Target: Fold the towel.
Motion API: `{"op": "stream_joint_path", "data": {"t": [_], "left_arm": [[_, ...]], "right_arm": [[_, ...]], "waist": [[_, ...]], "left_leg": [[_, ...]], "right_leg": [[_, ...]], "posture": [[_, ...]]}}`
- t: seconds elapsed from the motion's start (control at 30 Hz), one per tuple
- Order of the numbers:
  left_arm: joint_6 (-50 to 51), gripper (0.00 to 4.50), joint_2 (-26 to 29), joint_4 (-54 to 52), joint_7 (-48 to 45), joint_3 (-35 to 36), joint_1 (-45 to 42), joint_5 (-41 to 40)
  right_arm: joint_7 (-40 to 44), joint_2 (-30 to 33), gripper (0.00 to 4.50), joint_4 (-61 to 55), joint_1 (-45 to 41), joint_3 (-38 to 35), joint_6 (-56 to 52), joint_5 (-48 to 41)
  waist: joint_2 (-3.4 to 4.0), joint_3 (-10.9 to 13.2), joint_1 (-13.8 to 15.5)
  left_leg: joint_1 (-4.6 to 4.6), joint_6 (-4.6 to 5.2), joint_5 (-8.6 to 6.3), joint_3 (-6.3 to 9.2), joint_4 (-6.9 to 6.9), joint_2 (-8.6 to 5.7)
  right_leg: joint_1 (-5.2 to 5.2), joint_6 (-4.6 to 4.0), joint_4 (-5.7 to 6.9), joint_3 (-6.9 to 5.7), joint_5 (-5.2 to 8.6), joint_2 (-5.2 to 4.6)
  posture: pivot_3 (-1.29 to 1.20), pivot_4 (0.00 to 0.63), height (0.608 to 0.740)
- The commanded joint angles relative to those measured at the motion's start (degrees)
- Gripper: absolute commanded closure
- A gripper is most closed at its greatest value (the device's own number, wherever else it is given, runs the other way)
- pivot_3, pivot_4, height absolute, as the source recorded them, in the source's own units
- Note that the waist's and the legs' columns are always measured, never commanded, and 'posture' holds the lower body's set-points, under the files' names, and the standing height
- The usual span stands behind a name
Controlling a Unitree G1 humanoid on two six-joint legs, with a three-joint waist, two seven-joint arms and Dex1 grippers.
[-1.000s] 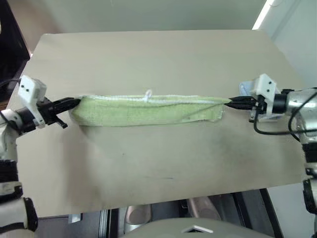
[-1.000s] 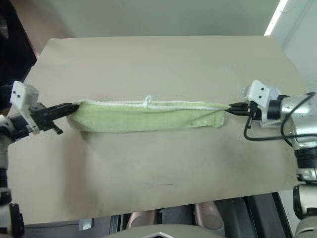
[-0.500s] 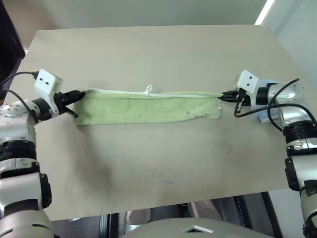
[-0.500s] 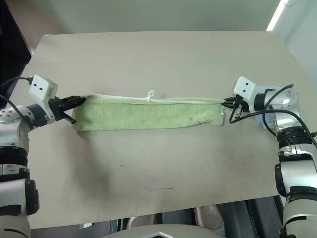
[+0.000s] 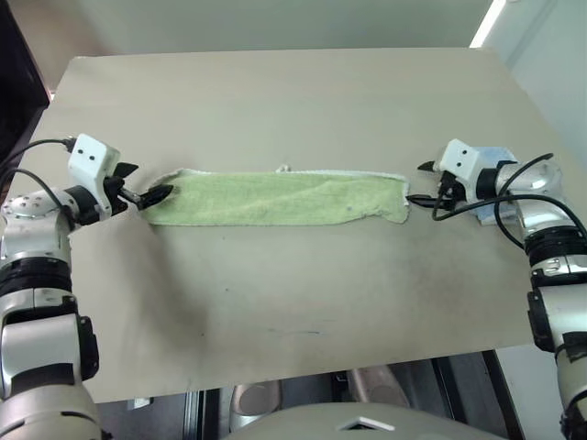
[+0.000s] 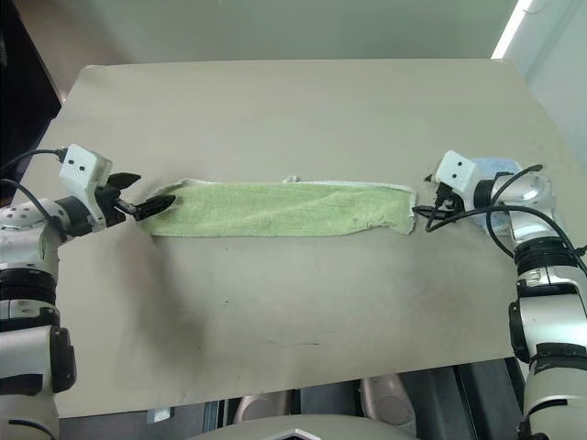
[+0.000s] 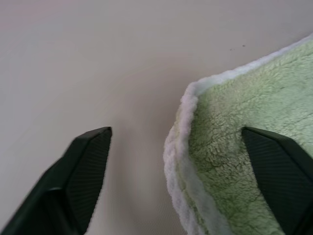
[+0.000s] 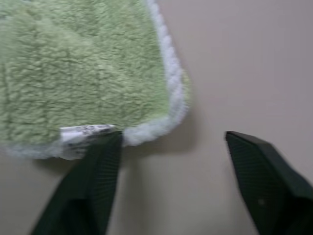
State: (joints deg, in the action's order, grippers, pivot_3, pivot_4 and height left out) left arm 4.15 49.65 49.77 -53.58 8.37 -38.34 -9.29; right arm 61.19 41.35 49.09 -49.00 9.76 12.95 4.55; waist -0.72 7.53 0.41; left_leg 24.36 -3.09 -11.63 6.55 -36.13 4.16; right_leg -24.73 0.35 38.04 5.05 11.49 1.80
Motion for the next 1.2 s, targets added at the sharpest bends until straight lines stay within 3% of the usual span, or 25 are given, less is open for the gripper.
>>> {"op": "stream_joint_path", "data": {"t": [0.03, 0.23, 0.37, 0.57, 0.67, 0.83, 1.2], "left_arm": [[-0.81, 0.0, 2.29, -2.1, 0.28, 3.62, 1.48, -1.69], [-0.76, 0.0, 4.66, -8.88, 2.81, 10.36, 7.62, -5.01], [1.9, 0.0, 4.04, -15.88, 0.91, 13.77, 12.39, -9.04], [6.29, 0.0, 3.18, -26.01, -2.4, 13.64, 17.39, -12.64], [8.5, 0.0, 2.52, -29.45, -3.65, 11.92, 17.96, -13.34], [9.54, 0.0, 1.56, -32.55, -5.12, 9.82, 18.44, -13.11], [10.1, 0.0, -0.37, -34.14, -5.01, 8.53, 18.21, -13.47]], "right_arm": [[-2.36, 3.07, 0.05, -4.26, 0.45, -3.67, 1.62, -1.04], [0.14, 6.8, 0.05, -20.04, 9.28, -11.29, -10.99, -10.05], [0.9, 6.78, 0.05, -39.74, 20.88, -16.19, -28.92, -20.5], [-2.48, 6.86, 0.05, -52.28, 29.13, -17.88, -40.2, -24.84], [-4.98, 6.0, 0.05, -60.1, 32.38, -15.6, -36.52, -21.56], [-9.85, 4.24, 0.05, -63.62, 33.3, -10.06, -28.7, -13.11], [-19.18, 0.47, 0.05, -54.3, 28.71, -0.03, -18.1, 4.06]], "waist": [[0.0, 0.0, -0.04], [-0.01, 0.0, -0.03], [-0.02, -0.01, 0.01], [-0.02, -0.01, -0.06], [-0.02, -0.01, -0.09], [-0.04, -0.02, -0.19], [-0.05, -0.03, -0.11]], "left_leg": [[0.0, 0.0, 0.0, 0.0, 0.0, 0.0], [0.01, -0.01, -0.01, -0.19, 0.07, 0.09], [-0.06, -0.02, -0.01, -0.56, 0.06, 0.04], [-0.08, -0.55, 0.23, -0.7, -0.03, -0.33], [-0.31, -0.62, 0.3, -0.66, -0.03, -0.36], [-0.43, -0.6, 0.31, -0.53, -0.04, -0.31], [-0.33, -0.56, 0.26, -0.23, 0.0, -0.15]], "right_leg": [[0.0, 0.01, 0.0, 0.0, 0.0, 0.0], [0.0, 0.08, -0.03, -0.03, 0.05, 0.03], [0.11, -0.19, -0.05, -0.02, 0.35, 0.04], [0.21, -0.03, -0.04, 0.04, 0.35, 0.04], [0.43, -0.02, -0.03, 0.08, 0.26, 0.05], [0.51, -0.02, 0.0, 0.1, 0.21, 0.05], [0.36, 0.18, -0.02, 0.19, 0.19, 0.01]], "posture": [[0.0, 0.15, 0.74], [0.0, 0.15, 0.74], [0.0, 0.15, 0.74], [0.0, 0.15, 0.74], [0.0, 0.15, 0.74], [0.0, 0.15, 0.74], [0.0, 0.15, 0.74]]}}
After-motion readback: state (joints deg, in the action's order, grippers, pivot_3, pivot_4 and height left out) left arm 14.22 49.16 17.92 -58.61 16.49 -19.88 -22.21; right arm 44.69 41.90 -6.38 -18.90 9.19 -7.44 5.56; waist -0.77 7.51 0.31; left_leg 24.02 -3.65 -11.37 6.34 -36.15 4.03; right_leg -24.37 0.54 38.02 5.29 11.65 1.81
